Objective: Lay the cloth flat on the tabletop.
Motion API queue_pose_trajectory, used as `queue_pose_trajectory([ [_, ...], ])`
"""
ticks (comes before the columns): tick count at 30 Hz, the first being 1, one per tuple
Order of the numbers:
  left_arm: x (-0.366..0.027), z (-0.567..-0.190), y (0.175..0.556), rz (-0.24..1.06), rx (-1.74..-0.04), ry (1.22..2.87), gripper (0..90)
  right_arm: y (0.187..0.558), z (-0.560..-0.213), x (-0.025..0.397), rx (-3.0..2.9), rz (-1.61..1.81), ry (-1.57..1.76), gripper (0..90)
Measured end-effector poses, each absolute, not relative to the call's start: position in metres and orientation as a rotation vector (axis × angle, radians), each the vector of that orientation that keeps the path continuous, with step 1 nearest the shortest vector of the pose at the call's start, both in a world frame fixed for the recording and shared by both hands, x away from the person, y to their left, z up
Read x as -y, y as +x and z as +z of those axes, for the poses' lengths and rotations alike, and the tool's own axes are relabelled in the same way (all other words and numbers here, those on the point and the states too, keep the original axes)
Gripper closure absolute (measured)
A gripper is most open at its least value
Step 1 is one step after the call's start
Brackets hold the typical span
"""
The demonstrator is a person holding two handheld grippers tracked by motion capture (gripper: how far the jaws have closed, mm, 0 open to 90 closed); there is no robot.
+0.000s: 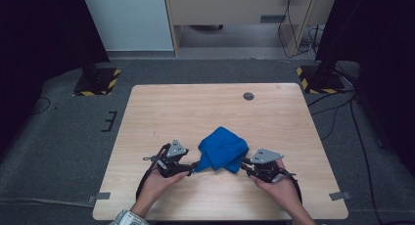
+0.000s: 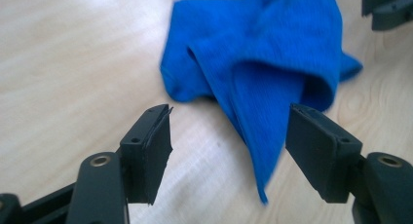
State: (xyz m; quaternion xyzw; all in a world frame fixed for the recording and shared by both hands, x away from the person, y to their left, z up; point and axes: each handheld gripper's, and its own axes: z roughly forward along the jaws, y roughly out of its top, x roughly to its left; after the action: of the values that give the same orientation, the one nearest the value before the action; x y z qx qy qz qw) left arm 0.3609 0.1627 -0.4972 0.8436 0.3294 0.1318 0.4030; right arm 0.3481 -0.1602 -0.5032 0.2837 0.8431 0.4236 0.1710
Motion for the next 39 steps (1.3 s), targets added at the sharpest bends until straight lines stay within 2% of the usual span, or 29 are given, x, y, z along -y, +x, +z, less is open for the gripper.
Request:
queue_pose_trajectory([
  [1,-0.16,-0.5,0.359,0.329,-0.82,2.148,32.7,0.348,-0.504,0.157,-2.402,1.203,0.796,73.4],
  [3,-0.154,-0.503,0.359,0.332,-0.802,2.177,32.3,0.347,-0.505,0.15,-2.413,1.206,0.787,63.5],
  [4,-0.154,-0.503,0.359,0.332,-0.802,2.177,31.7,0.347,-0.505,0.15,-2.413,1.206,0.787,63.5],
  [5,-0.154,-0.505,0.361,0.323,-0.807,2.176,31.4,0.348,-0.504,0.146,-2.405,1.215,0.802,53.3],
  [6,-0.154,-0.505,0.361,0.323,-0.807,2.176,31.1,0.348,-0.504,0.146,-2.405,1.215,0.802,53.3],
  [7,-0.154,-0.507,0.362,0.318,-0.812,2.184,30.8,0.35,-0.504,0.141,-2.396,1.226,0.824,41.1],
  [9,-0.155,-0.508,0.362,0.309,-0.817,2.184,30.8,0.354,-0.503,0.135,-2.382,1.231,0.834,34.8],
  [10,-0.155,-0.51,0.363,0.292,-0.824,2.182,31.1,0.354,-0.503,0.135,-2.382,1.231,0.834,34.8],
  [12,-0.155,-0.512,0.363,0.281,-0.821,2.199,32.6,0.363,-0.502,0.124,-2.357,1.226,0.85,27.2],
  [14,-0.154,-0.512,0.363,0.284,-0.809,2.205,37.0,0.367,-0.504,0.119,-2.362,1.211,0.845,30.2],
  [17,-0.153,-0.514,0.363,0.259,-0.794,2.214,43.1,0.371,-0.507,0.115,-2.373,1.186,0.816,47.9],
  [18,-0.153,-0.514,0.363,0.259,-0.794,2.214,45.6,0.371,-0.507,0.115,-2.373,1.186,0.816,47.9],
  [19,-0.151,-0.515,0.363,0.258,-0.783,2.23,47.5,0.374,-0.508,0.114,-2.374,1.19,0.815,67.6],
  [20,-0.151,-0.515,0.363,0.258,-0.783,2.23,47.8,0.374,-0.508,0.114,-2.374,1.19,0.815,67.6],
  [21,-0.15,-0.515,0.363,0.26,-0.784,2.232,47.8,0.376,-0.509,0.115,-2.381,1.201,0.817,78.8],
  [23,-0.151,-0.515,0.363,0.262,-0.784,2.231,48.8,0.378,-0.507,0.117,-2.375,1.229,0.826,84.7],
  [32,-0.152,-0.515,0.363,0.255,-0.802,2.218,45.9,0.387,-0.495,0.121,-2.35,1.284,0.837,88.4],
  [36,-0.153,-0.512,0.363,0.264,-0.821,2.19,39.7,0.391,-0.486,0.121,-2.335,1.296,0.834,88.5],
  [38,-0.154,-0.511,0.363,0.265,-0.829,2.169,33.8,0.394,-0.483,0.121,-2.328,1.305,0.845,88.5],
  [39,-0.153,-0.51,0.363,0.269,-0.835,2.158,27.8,0.397,-0.481,0.121,-2.328,1.313,0.852,88.5],
])
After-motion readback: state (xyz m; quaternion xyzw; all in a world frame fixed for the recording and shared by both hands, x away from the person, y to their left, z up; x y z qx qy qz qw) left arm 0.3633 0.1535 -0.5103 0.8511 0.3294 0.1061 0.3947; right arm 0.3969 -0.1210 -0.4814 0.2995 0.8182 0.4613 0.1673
